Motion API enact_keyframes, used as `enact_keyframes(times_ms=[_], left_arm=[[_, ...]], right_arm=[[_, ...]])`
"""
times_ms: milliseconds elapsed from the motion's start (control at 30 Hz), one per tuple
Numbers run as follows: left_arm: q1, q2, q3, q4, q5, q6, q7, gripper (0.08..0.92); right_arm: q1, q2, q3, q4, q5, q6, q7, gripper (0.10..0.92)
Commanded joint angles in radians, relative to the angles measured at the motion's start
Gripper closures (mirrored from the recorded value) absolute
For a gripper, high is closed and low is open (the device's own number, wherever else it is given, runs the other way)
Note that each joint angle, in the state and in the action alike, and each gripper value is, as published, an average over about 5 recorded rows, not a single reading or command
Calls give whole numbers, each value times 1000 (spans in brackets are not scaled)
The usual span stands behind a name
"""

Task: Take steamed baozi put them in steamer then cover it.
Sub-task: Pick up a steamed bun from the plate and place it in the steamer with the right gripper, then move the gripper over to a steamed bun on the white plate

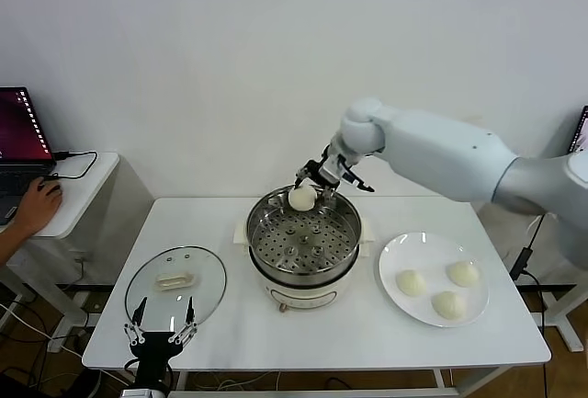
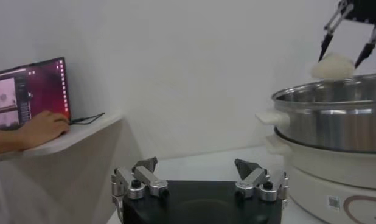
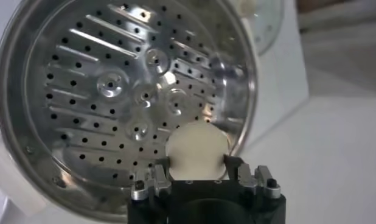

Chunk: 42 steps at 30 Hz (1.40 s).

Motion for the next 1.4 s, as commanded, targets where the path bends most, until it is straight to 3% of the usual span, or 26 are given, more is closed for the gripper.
enact_keyframes(times_ms=[33, 433, 533, 667, 800, 933, 1133, 1400], left_arm=[[0, 0, 0, 1, 0, 1, 0, 177], [-1, -5, 1, 1, 0, 0, 0, 177], [-1, -7, 1, 1, 0, 0, -1, 177], [-1, -8, 1, 0, 0, -1, -1, 177], [0, -9, 2, -1, 1, 0, -2, 177], [3, -11, 3, -4, 3, -1, -1, 177], [5, -6, 5, -20, 3, 2, 0, 177], [6, 11, 14, -31, 7, 10, 6, 177]], right_arm=[[-83, 64, 7, -111, -256, 156, 63, 448], [-131, 121, 64, -214, -351, 199, 124, 447], [-134, 124, 74, -216, -362, 202, 131, 411], [-100, 109, 74, -180, -293, 176, 117, 299], [9, 33, 25, -37, -7, -56, -33, 218], [115, -99, -11, 141, 208, -359, -168, 204], [178, -334, -28, 336, 335, -588, -200, 202], [185, -692, -41, 569, 348, -707, -185, 203]])
